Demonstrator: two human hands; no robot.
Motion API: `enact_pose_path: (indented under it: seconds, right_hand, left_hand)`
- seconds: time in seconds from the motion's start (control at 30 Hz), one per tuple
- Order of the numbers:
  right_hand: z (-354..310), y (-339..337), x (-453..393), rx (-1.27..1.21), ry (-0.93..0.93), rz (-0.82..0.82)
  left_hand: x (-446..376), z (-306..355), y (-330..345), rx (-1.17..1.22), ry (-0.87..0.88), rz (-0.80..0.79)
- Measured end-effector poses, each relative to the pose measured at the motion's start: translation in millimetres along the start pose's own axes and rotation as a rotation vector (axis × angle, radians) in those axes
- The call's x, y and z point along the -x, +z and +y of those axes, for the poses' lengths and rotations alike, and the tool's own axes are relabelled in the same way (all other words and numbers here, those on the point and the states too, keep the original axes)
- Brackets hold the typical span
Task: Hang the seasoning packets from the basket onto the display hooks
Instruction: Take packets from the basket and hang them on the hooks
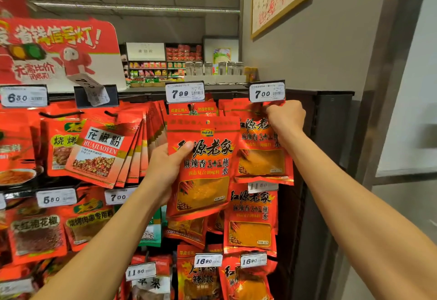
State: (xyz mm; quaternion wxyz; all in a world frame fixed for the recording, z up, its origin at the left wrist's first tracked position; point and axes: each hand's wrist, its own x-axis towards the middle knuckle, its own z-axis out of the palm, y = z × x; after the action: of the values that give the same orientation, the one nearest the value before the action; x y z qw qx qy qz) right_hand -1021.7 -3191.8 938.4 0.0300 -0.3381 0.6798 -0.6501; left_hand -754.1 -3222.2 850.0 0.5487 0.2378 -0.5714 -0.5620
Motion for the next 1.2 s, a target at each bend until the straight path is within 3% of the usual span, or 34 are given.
enact_pose_path:
  seconds: [0.27,0.5,0.67,0.9,1.13,1.2]
  right_hand:
    - [20,-2,3,-0.161,-0.021,-0.067]
    - [8,-11,1,0.154,-0.178,-0.097]
    - [13,6,-5,0.22,-0.097,-0.052]
    - [28,56,-49,0.074,0.072,-0.095]
    - [50,86,-80,-0.008,0.127,-0.129]
    - [53,71,-70,0.008,0.064,-0.087]
  left_hand:
    - [-2,-7,-3,0.009,-0.012,-0.001]
    - [-5,-13,7,0.027,-0.01,-0.033]
    - [-6,-17,12,0.014,-0.01,-0.04]
    - [-16,-11,1,-0.016,-0.026,-0.027]
    - [-31,-14,27,-0.008,-0.033,-0.023]
    - [-36,-16,38,-0.007,-0.032,-0.019]
